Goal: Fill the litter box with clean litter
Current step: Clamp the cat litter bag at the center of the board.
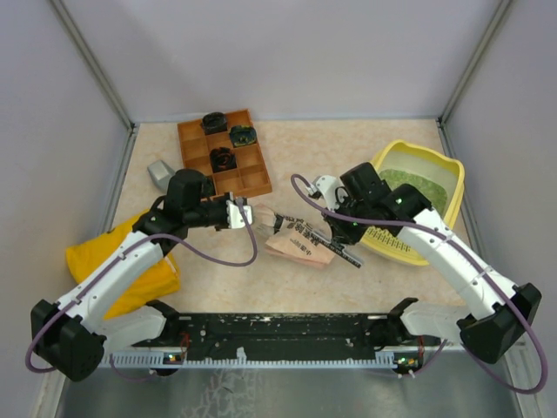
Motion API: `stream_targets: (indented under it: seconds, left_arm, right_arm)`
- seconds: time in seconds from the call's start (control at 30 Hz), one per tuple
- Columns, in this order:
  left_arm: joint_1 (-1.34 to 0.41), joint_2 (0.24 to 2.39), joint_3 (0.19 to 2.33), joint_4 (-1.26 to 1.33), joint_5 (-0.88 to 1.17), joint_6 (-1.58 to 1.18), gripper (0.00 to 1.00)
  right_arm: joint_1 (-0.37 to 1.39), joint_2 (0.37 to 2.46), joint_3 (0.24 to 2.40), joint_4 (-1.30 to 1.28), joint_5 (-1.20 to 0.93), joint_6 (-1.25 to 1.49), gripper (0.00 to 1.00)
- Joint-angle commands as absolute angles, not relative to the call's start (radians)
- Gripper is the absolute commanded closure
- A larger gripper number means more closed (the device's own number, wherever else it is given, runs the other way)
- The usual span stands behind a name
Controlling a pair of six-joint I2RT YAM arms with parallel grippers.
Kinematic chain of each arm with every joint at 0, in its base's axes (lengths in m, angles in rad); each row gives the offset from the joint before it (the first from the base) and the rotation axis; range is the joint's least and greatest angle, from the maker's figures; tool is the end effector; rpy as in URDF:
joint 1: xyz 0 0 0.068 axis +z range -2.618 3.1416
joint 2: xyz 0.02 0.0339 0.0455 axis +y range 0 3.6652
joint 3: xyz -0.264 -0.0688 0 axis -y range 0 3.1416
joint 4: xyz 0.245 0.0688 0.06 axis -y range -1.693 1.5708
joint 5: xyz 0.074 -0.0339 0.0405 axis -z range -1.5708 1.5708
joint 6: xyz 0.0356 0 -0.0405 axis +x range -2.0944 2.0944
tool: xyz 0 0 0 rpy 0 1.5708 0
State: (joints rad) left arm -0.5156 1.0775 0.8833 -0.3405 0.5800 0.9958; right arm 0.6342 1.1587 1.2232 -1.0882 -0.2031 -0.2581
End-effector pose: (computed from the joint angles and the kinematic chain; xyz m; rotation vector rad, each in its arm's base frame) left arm 0.1959 -0.1335 0.3047 1.6159 1.2198 -0.3080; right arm 0.1661 0.1311 0.3381 -1.1952 2.3256 0.3987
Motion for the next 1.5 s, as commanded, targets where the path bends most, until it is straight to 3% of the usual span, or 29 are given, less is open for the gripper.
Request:
stream_targets:
  seconds: [0.0, 0.43, 1.03, 1.3, 1.47]
  left_arm:
    - [-0.521, 1.029, 0.937, -0.220, 0.628, 1.025, 1.00]
    - [-0.520, 1.019, 0.918, -0.214, 0.657, 1.041, 1.00]
    - [-0.519, 1.012, 0.893, -0.195, 0.713, 1.048, 1.00]
    - [-0.518, 1.015, 0.885, -0.215, 0.595, 1.035, 0.96]
    - [-0.517, 1.015, 0.895, -0.284, 0.630, 1.020, 1.00]
  right_arm:
    - [0.629, 1.182, 1.245, -1.030, -0.265, -0.260, 1.00]
    - [0.629, 1.252, 1.264, -0.930, -0.331, -0.284, 1.00]
    - [0.605, 1.190, 1.075, -0.684, -0.510, -0.346, 1.00]
    - [0.603, 1.113, 0.978, -0.614, -0.392, -0.293, 1.00]
    - [0.603, 1.034, 0.876, -0.464, -0.388, -0.281, 1.00]
